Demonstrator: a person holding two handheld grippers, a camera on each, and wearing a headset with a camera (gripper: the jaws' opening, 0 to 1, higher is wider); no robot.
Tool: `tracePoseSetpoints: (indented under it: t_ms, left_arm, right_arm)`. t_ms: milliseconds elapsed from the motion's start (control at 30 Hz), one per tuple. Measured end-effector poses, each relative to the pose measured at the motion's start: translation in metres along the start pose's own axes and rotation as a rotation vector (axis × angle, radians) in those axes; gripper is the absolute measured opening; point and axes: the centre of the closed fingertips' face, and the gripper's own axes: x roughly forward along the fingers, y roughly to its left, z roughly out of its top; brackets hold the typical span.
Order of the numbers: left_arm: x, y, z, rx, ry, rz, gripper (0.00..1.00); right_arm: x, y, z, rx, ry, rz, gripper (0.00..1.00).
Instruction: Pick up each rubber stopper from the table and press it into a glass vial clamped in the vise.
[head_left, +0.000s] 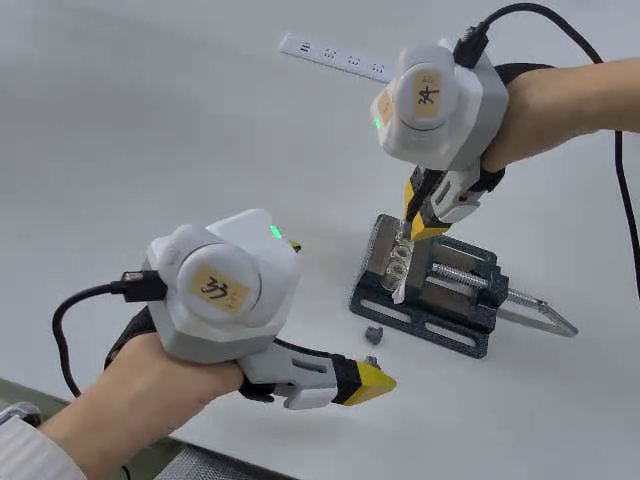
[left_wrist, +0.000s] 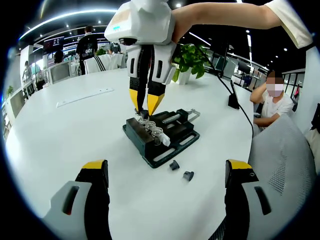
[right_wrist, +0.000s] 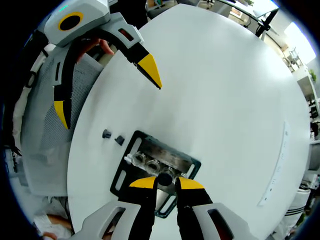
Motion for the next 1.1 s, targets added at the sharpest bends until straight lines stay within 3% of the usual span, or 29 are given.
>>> tracePoseSetpoints:
  t_ms: [133, 233, 300, 367, 633, 1100]
  left_arm:
    - [0.0002, 0.0009, -0.0008, 0.000, 0.001, 0.001, 0.97]
    - [0.0003, 0.0012, 0.0010, -0.003, -0.006, 0.005, 0.97]
    - [0.0007, 0.0014, 0.0003, -0.006, -0.008, 0.004, 0.97]
    - [0.0004, -0.0006, 0.0013, -0.006, -0.007, 0.003, 0.97]
    - [0.0007, 0.0005, -0.0002, -0.007, -0.003, 0.005, 0.96]
    - [0.0006, 0.0001, -0.0015, -0.012, 0.000, 0.005, 0.96]
  right_arm:
    - [-0.0063, 0.0010, 0.0000, 0.015, -0.022, 0.003, 0.16]
    - [-0.0067, 0.0026, -0.0002, 0.013, -0.045, 0.017, 0.05]
    - [-0.0054, 0.0030, 0.0041, 0.061, -0.080, 0.025, 0.07]
    - [-0.0048, 0.0035, -0.0012, 0.024, -0.050, 0.022, 0.04]
    - [-0.0060, -0.0018, 0.0002, 0.036, -0.067, 0.000, 0.08]
    - [-0.0032, -0.0011, 0.0009, 0.010, -0.076, -0.024, 0.00]
